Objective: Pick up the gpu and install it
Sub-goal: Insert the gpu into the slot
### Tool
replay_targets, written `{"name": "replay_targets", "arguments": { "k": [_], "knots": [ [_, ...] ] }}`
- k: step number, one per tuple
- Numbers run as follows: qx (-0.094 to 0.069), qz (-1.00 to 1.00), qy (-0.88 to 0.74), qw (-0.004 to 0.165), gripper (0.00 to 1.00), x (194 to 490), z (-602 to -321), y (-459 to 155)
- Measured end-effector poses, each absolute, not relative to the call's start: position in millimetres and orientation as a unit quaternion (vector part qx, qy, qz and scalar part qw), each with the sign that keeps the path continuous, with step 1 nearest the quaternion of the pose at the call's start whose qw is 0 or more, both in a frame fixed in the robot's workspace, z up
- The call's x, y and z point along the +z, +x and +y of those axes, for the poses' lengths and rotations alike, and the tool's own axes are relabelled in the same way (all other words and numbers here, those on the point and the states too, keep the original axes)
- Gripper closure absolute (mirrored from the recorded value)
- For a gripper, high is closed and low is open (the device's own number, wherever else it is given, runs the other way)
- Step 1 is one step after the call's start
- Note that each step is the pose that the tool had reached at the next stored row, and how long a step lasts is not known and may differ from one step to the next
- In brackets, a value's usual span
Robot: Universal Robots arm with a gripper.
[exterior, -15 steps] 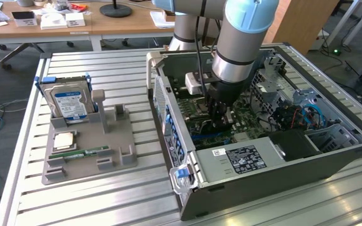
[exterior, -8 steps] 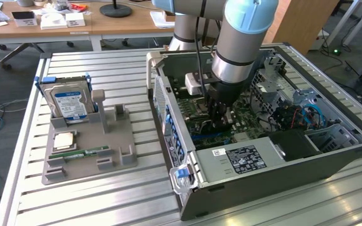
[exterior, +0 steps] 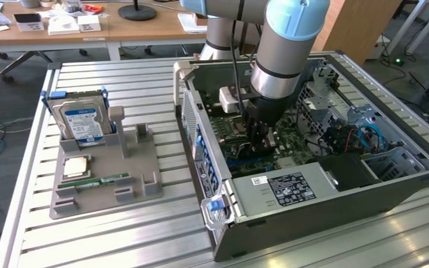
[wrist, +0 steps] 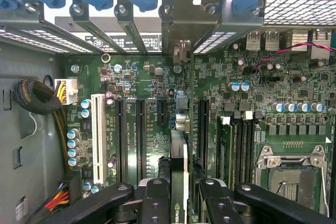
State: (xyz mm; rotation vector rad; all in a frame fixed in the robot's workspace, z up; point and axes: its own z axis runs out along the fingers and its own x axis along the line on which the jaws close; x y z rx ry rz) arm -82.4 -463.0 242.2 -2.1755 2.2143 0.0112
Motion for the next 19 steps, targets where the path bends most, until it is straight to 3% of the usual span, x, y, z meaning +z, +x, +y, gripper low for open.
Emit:
{"name": "replay_targets", "arguments": {
  "k": [19],
  "knots": [
    [0.004,0.713,-0.701,0.019,0.74,242.2,-463.0,-82.5]
  ]
}}
